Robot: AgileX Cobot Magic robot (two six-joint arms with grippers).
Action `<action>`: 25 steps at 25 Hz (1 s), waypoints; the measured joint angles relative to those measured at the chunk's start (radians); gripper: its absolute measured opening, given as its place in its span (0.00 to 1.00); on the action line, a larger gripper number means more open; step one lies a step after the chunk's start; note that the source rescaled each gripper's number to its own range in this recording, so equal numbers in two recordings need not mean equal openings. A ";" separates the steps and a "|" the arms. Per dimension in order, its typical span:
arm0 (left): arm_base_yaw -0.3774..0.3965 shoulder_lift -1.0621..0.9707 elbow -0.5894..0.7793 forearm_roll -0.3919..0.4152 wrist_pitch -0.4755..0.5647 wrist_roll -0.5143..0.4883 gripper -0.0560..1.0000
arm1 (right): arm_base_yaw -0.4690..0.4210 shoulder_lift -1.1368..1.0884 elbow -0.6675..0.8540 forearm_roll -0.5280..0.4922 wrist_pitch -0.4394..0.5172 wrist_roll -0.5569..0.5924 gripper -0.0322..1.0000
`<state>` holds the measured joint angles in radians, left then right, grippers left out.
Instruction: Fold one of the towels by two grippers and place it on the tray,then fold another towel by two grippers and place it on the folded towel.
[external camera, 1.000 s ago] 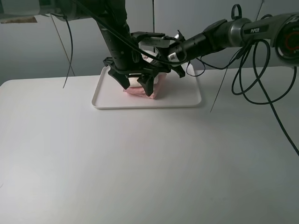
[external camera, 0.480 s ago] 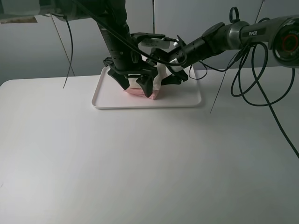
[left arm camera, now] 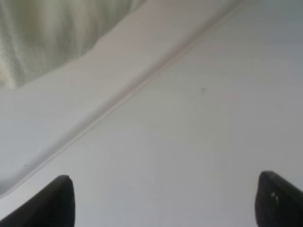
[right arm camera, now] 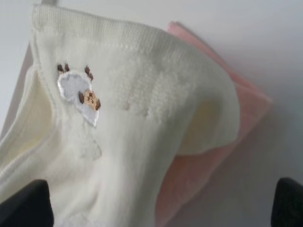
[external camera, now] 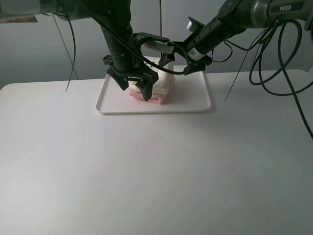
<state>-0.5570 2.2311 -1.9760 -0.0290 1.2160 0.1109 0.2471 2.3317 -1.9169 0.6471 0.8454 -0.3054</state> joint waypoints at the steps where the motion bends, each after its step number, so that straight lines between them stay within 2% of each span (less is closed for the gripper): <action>1: 0.000 -0.015 0.000 0.010 0.000 0.000 0.99 | 0.000 -0.024 0.000 -0.034 0.000 0.010 1.00; 5: 0.000 -0.104 0.000 0.077 -0.003 -0.030 0.99 | 0.000 -0.129 0.000 -0.185 0.004 0.060 1.00; 8: 0.015 -0.179 0.000 0.095 -0.007 -0.044 0.99 | 0.000 -0.216 0.000 -0.290 0.026 0.092 1.00; 11: 0.062 -0.271 0.040 0.095 -0.030 -0.070 0.99 | 0.000 -0.310 0.029 -0.359 0.046 0.115 1.00; 13: 0.108 -0.354 0.110 0.095 -0.054 -0.086 0.99 | 0.000 -0.390 0.107 -0.381 0.029 0.122 1.00; 16: 0.185 -0.503 0.296 0.095 -0.114 -0.102 0.99 | 0.000 -0.526 0.305 -0.406 -0.053 0.123 1.00; 19: 0.259 -0.697 0.562 0.095 -0.198 -0.111 0.99 | 0.000 -0.684 0.543 -0.448 -0.128 0.123 1.00; 23: 0.341 -0.997 0.879 0.094 -0.300 -0.131 0.99 | 0.000 -0.909 0.805 -0.474 -0.148 0.141 1.00; 25: 0.374 -1.134 0.988 0.094 -0.316 -0.133 0.99 | 0.000 -1.008 0.899 -0.478 -0.143 0.157 1.00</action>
<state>-0.1832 1.0971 -0.9885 0.0645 0.8999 -0.0225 0.2471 1.3237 -1.0184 0.1686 0.7023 -0.1487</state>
